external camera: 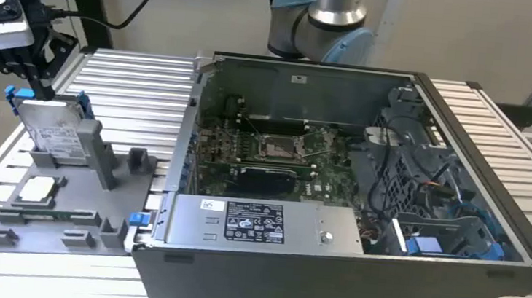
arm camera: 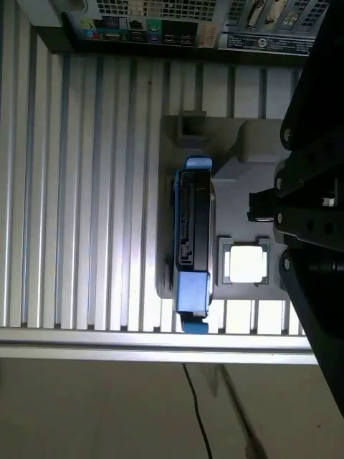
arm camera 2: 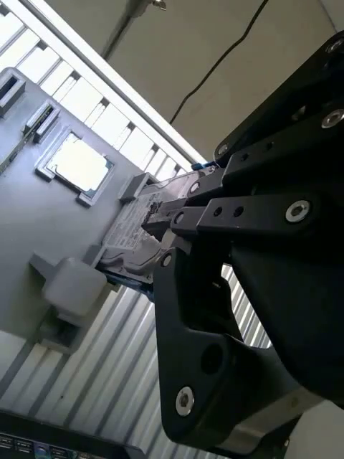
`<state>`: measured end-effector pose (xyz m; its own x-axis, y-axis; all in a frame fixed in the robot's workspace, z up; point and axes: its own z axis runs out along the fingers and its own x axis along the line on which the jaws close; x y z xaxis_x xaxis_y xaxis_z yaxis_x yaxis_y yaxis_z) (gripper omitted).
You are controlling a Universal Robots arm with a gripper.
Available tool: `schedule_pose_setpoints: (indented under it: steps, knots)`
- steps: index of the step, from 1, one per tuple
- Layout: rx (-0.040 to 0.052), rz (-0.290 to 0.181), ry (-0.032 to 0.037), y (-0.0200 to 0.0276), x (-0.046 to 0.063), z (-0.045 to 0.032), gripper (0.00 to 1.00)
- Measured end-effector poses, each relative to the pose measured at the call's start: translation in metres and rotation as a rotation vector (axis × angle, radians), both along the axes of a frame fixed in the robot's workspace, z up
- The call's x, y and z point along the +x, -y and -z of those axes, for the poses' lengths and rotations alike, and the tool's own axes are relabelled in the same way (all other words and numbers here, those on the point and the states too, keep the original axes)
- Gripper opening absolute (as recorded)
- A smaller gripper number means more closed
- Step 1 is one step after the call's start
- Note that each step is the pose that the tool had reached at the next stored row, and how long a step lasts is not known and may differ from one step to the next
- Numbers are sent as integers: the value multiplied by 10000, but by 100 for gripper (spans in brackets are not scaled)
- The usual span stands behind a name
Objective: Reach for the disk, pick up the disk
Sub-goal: 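Reach for the disk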
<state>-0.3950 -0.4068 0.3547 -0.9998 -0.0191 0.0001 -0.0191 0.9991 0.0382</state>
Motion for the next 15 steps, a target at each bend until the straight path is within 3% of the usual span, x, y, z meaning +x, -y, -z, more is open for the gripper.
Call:
schedule_pose_setpoints:
  steps: [3, 6, 13, 15]
  knots:
    - [0, 1, 1, -2, 2, 0, 0]
    - [0, 0, -1, -58, 29, 1, 0]
    - [-1, 1, -2, -351, 14, 5, 0]
    - [0, 0, -1, -378, -58, 6, 0]
